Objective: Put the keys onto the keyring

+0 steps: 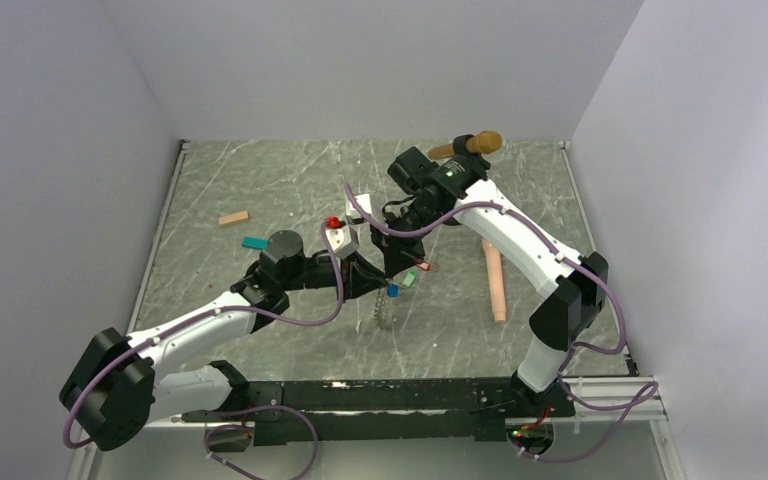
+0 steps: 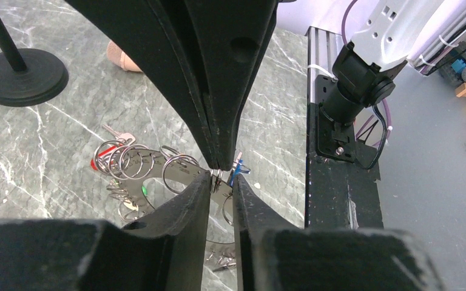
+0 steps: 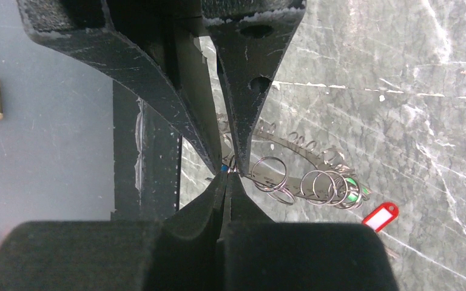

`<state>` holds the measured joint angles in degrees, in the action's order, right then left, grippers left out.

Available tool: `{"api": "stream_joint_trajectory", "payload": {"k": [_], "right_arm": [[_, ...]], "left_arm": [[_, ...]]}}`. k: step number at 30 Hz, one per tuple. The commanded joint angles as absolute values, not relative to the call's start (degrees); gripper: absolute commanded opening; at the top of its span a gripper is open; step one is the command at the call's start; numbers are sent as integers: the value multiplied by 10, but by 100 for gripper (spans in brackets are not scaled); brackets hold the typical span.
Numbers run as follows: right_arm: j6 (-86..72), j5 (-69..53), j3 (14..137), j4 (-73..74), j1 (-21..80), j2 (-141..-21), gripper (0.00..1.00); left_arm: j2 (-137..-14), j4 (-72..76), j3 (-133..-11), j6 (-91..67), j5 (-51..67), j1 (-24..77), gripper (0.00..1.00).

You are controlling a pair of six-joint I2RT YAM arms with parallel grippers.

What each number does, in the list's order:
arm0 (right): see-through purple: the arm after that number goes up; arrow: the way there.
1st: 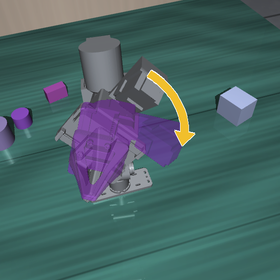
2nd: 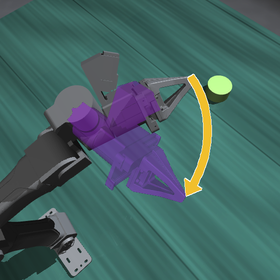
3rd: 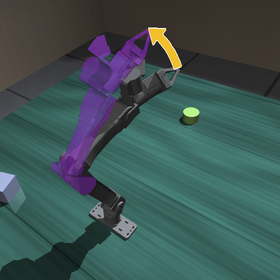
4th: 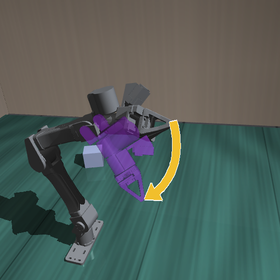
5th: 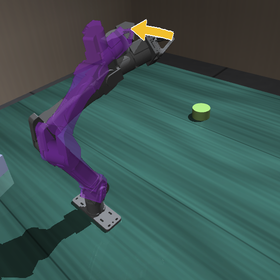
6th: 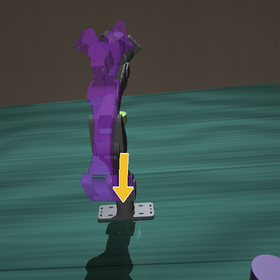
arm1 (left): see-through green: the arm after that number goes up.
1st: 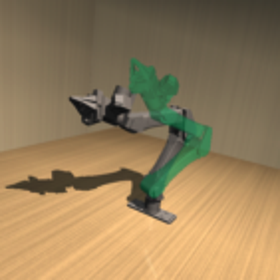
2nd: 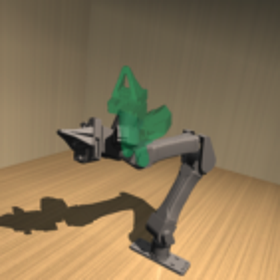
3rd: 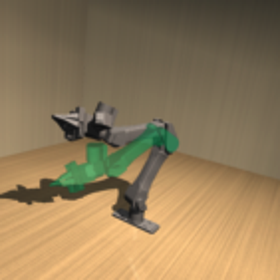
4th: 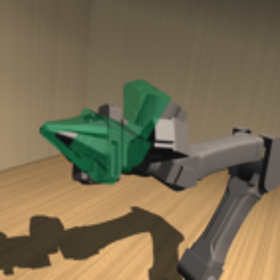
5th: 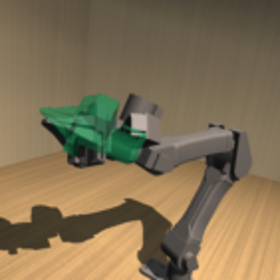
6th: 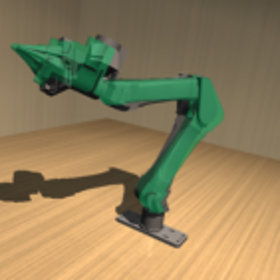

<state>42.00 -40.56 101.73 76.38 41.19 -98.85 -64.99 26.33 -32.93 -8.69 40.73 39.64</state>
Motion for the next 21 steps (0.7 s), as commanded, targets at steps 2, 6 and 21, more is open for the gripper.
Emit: {"api": "stream_joint_trajectory", "payload": {"k": [2, 6, 21], "right_arm": [[425, -427, 1028, 763, 415, -974, 0], [426, -427, 1025, 765, 415, -974, 0], [410, -452, 1018, 735, 414, -957, 4]], "left_arm": [[-646, 278, -354, -86, 421, 398, 22], [-645, 260, -362, -78, 423, 398, 13], [-600, 277, -335, -102, 385, 397, 0]]}}
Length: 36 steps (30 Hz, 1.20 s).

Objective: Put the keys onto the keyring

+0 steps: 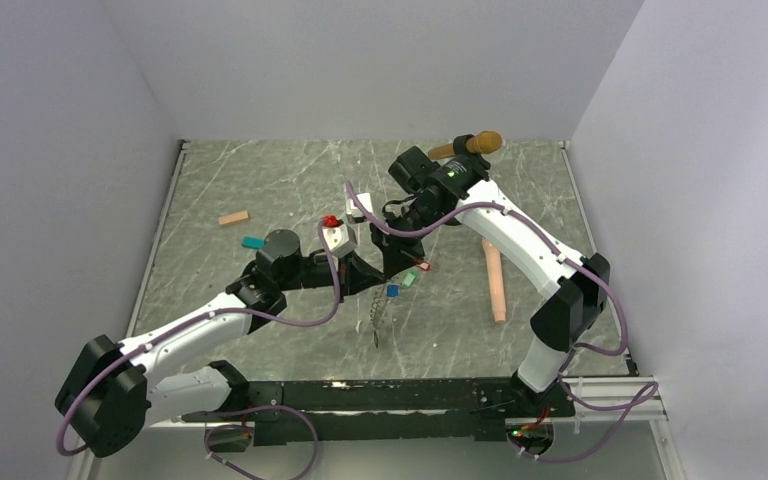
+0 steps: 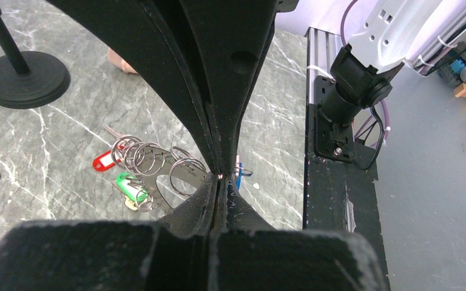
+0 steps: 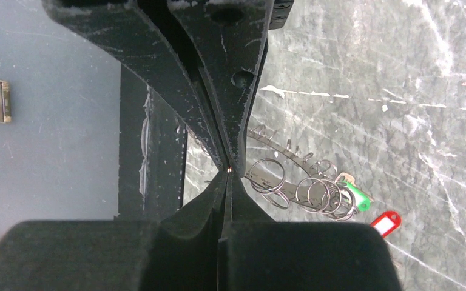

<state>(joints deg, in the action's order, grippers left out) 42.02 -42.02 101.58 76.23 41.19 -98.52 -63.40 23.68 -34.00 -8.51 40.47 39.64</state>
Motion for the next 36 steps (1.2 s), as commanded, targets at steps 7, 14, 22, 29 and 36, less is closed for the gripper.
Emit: {"api": "stream_joint_trajectory", "payload": {"k": [7, 14, 22, 29, 36], "right_arm": [[393, -488, 1032, 719, 397, -941, 32], [394, -522, 1048, 718, 372, -931, 42], [423, -526, 935, 610, 354, -839, 54], [420, -546, 919, 590, 345, -838, 54], [373, -526, 896, 524, 345, -849, 56]], "left_arm": [[-580, 377, -289, -183, 362, 386, 0], [-578, 423, -277, -221, 350, 385, 0], [-570, 476, -264, -304, 288, 375, 0], [-574, 504, -264, -343, 269, 372, 0], [-575, 521, -264, -355, 265, 372, 0]]}}
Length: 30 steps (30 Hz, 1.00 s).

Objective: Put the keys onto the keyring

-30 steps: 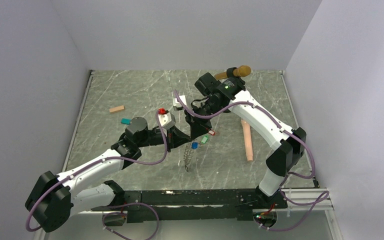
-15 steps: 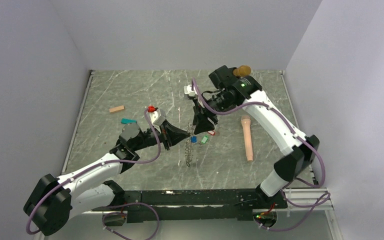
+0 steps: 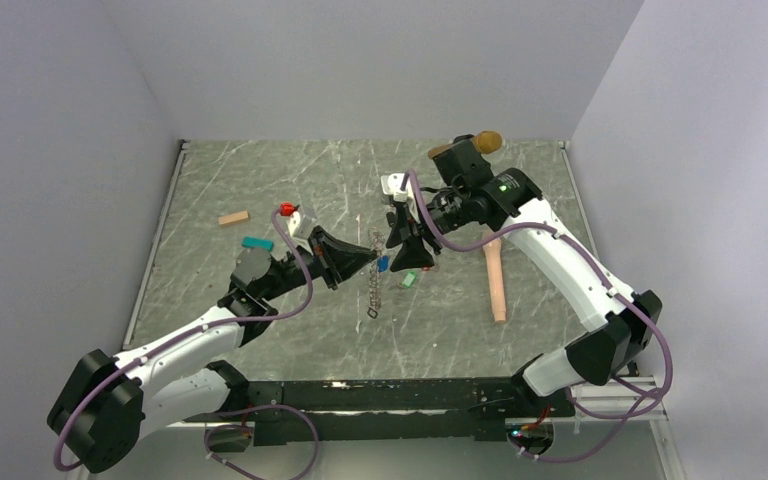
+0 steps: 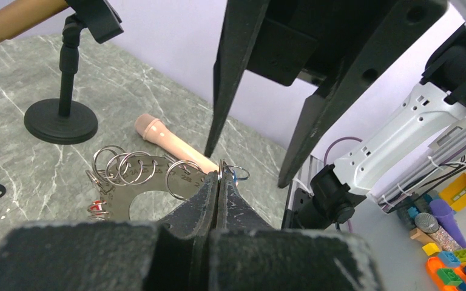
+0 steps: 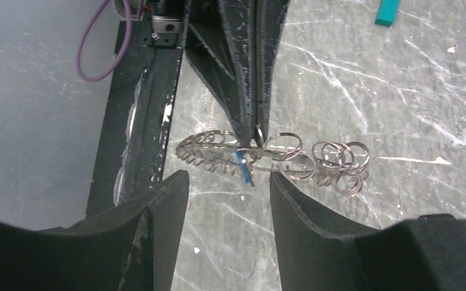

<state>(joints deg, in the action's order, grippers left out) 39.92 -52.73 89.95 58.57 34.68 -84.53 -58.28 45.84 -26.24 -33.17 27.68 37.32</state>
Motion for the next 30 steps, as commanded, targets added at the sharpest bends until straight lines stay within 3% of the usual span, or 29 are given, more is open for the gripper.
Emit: {"api": "stream_joint_trajectory", "payload": {"k": [1, 5, 8, 11, 23, 26, 30], "right_arm": [[371, -526, 897, 522, 345, -851, 56], [361, -534, 895, 515, 345, -855, 53], [354, -541, 893, 514, 345, -857, 42], [350, -545, 890, 511, 345, -859, 38], [345, -544, 877, 503, 347, -868, 39], [347, -552, 878, 504, 347, -867, 29], [346, -556, 879, 503, 347, -869, 7]], "left_arm": [[-575, 524, -263, -357, 262, 372, 0], [-572, 533, -257, -360, 249, 371, 0], [-567, 539, -252, -366, 235, 371, 0], [-568, 553, -245, -374, 224, 372, 0], [-577, 584, -242, -392, 216, 371, 0], [-581, 593, -241, -396, 215, 372, 0], [-585, 608, -236, -403, 206, 371, 0]]}}
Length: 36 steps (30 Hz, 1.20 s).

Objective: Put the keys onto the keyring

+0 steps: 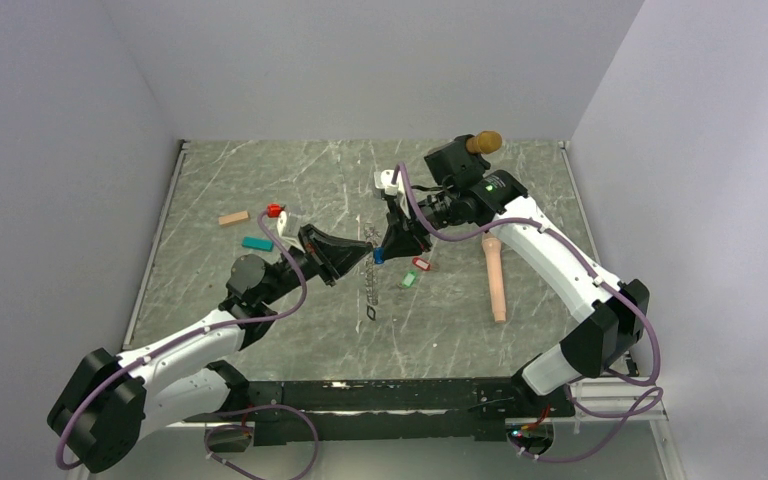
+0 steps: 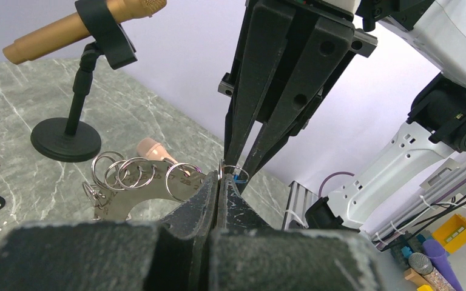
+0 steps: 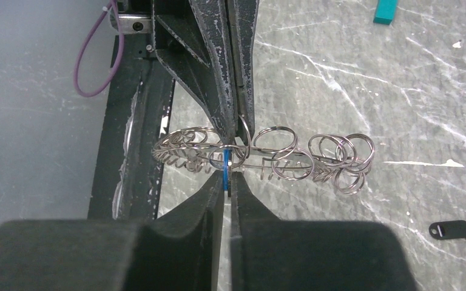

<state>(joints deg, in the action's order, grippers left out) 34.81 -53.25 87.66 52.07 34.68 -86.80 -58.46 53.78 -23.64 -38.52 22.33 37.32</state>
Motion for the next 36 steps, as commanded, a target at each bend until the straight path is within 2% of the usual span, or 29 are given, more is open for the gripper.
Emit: {"api": "stream_joint_trajectory", "payload": {"k": [1, 3, 12, 21, 22, 24, 26, 29, 36], "right_arm": [[347, -557, 879, 504, 347, -869, 4], [349, -557, 877, 506, 347, -869, 0], [362, -539, 876, 522, 367, -878, 0], [367, -540, 872, 537, 373, -882, 1], [371, -540, 876, 542, 371, -882, 7], [368, -547, 879, 540, 360, -871, 27], [359, -554, 881, 531, 340, -855, 38], [363, -575, 896, 546, 313, -847, 41], [327, -631, 877, 507, 296, -845, 39]], "left_arm": [[-585, 612, -236, -405, 203, 371, 0], [-585, 621, -232, -408, 193, 372, 0], [-616, 699, -224, -445, 163, 371, 0], [-653, 753, -225, -460, 182, 371, 0], [-656, 757, -226, -458, 188, 371, 0], [-663, 762, -227, -454, 202, 371, 0], [-671, 775, -225, -450, 220, 371, 0], [-681, 788, -218, -441, 248, 367, 0], [-728, 864, -218, -448, 310, 360, 0]]}}
